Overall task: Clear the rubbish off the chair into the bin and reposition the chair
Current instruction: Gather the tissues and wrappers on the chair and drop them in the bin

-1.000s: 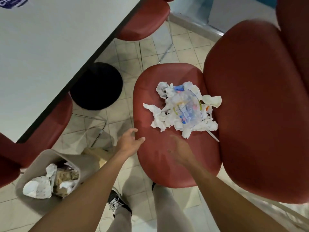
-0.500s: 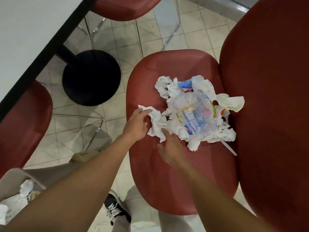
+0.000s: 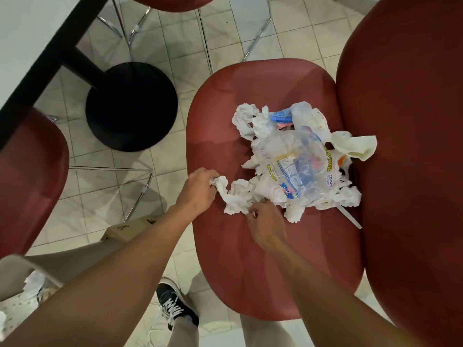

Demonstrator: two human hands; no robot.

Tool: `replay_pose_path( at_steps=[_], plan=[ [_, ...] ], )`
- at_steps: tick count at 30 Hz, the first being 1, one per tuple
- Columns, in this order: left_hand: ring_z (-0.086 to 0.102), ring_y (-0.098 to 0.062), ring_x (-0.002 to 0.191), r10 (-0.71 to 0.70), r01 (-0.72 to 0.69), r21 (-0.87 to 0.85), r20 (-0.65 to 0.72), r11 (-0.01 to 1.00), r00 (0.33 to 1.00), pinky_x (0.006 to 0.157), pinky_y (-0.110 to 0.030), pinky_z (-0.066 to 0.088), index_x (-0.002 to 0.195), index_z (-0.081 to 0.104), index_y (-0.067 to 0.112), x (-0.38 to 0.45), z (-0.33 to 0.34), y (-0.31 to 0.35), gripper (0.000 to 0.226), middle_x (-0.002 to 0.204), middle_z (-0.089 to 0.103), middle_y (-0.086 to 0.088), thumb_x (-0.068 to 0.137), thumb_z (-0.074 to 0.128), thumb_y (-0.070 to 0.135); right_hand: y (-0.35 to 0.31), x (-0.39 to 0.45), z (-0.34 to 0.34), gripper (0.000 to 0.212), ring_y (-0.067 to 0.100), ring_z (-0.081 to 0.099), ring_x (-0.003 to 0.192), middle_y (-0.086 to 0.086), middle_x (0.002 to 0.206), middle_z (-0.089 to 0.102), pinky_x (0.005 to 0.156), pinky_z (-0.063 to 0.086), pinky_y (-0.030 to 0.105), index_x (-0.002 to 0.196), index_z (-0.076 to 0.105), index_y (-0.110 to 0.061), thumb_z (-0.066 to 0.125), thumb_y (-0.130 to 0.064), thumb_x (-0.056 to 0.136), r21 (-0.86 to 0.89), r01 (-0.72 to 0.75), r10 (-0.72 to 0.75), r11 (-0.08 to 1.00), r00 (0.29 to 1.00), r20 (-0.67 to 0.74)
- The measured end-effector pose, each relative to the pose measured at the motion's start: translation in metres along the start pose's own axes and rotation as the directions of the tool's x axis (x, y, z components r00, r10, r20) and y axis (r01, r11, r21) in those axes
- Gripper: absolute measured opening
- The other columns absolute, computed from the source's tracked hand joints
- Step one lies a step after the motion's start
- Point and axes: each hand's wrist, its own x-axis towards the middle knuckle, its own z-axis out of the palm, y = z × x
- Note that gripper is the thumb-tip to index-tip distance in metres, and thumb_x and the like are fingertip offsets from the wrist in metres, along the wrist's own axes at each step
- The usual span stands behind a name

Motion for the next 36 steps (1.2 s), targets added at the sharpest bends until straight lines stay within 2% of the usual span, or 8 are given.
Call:
replay_pose_path(
  at_steps=[6,10,12,16,20,26,33,36],
  plan=[
    [0.058,-0.015,0.071,-0.089,0.077,-0.167,-0.063,0.983,0.994,0.063,-0.026,0.042,0.092,0.07,0.021,-0.038,-0.02,-0.004,0.012,0.08,0.064,0.004,0.083,0.069,0.013,0.002,-0.036,-0.014,0.009,0.012,0.053,0.08,-0.004,0.096,0.051,0.068,0.041,0.025,0.088,0.063,-0.017,0.055,-0.019,0.086,0.044,-0.035,0.036,0.998,0.999,-0.017],
    [0.063,-0.015,0.073,-0.1,0.078,-0.219,-0.093,0.973,0.991,0.067,-0.028,0.049,0.094,0.071,0.02,-0.07,-0.04,-0.002,0.012,0.08,0.067,0.006,0.083,0.07,0.017,-0.012,-0.071,-0.025,0.008,0.006,0.052,0.073,-0.008,0.092,0.052,0.061,0.037,0.015,0.074,0.058,-0.019,0.062,-0.014,0.078,0.103,0.026,-0.019,0.994,0.997,-0.071],
    [0.063,-0.013,0.072,-0.111,0.084,-0.234,-0.104,0.969,0.988,0.066,-0.026,0.05,0.094,0.07,0.017,-0.088,-0.051,0.0,0.011,0.08,0.067,0.006,0.083,0.071,0.019,-0.024,-0.089,-0.03,0.011,0.01,0.052,0.071,-0.006,0.084,0.055,0.059,0.036,0.016,0.069,0.055,-0.015,0.064,-0.012,0.074,0.121,0.06,-0.05,0.991,0.995,-0.086],
    [0.048,-0.003,0.058,-0.108,0.067,-0.288,-0.127,0.955,0.986,0.052,-0.011,0.032,0.074,0.06,0.022,-0.134,-0.075,0.003,0.014,0.063,0.053,0.013,0.083,0.071,0.022,-0.053,-0.132,-0.036,0.018,0.021,0.053,0.06,0.008,0.071,0.063,0.052,0.04,0.026,0.06,0.046,-0.008,0.062,-0.008,0.068,0.301,0.011,0.031,0.953,0.99,-0.135],
    [0.058,-0.012,0.068,-0.148,0.096,-0.317,-0.147,0.944,0.978,0.061,-0.023,0.043,0.087,0.07,0.018,-0.174,-0.092,-0.005,0.006,0.076,0.065,0.005,0.082,0.07,0.018,-0.076,-0.167,-0.04,0.026,0.005,0.031,0.046,-0.002,0.054,0.04,0.043,0.029,0.017,0.058,0.041,-0.011,0.063,-0.005,0.071,0.334,0.05,0.003,0.941,0.988,-0.157],
    [0.062,-0.015,0.074,-0.26,0.176,-0.366,-0.196,0.914,0.945,0.065,-0.027,0.046,0.091,0.071,0.019,-0.238,-0.124,-0.044,0.013,0.08,0.068,0.005,0.079,0.074,0.02,-0.129,-0.217,-0.029,0.016,0.008,0.034,0.052,0.004,0.059,0.047,0.046,0.032,0.017,0.067,0.049,0.005,0.062,-0.002,0.072,0.294,0.17,-0.115,0.941,0.974,-0.196],
    [0.063,-0.015,0.079,-0.358,0.232,-0.424,-0.249,0.876,0.9,0.074,-0.028,0.049,0.098,0.069,0.018,-0.307,-0.166,-0.113,0.017,0.084,0.068,0.004,0.082,0.072,0.022,-0.201,-0.256,0.004,0.014,0.008,0.04,0.052,0.003,0.058,0.051,0.046,0.034,0.016,0.066,0.053,-0.001,0.064,-0.005,0.073,0.263,0.316,-0.278,0.911,0.945,-0.172],
    [0.064,-0.019,0.079,-0.43,0.28,-0.466,-0.255,0.839,0.866,0.074,-0.032,0.051,0.089,0.066,0.019,-0.329,-0.18,-0.146,0.013,0.082,0.069,0.002,0.08,0.073,0.025,-0.228,-0.269,0.026,0.014,0.007,0.04,0.05,-0.002,0.056,0.05,0.044,0.035,0.018,0.065,0.054,-0.003,0.064,-0.008,0.073,0.25,0.342,-0.318,0.906,0.939,-0.132]
  ],
)
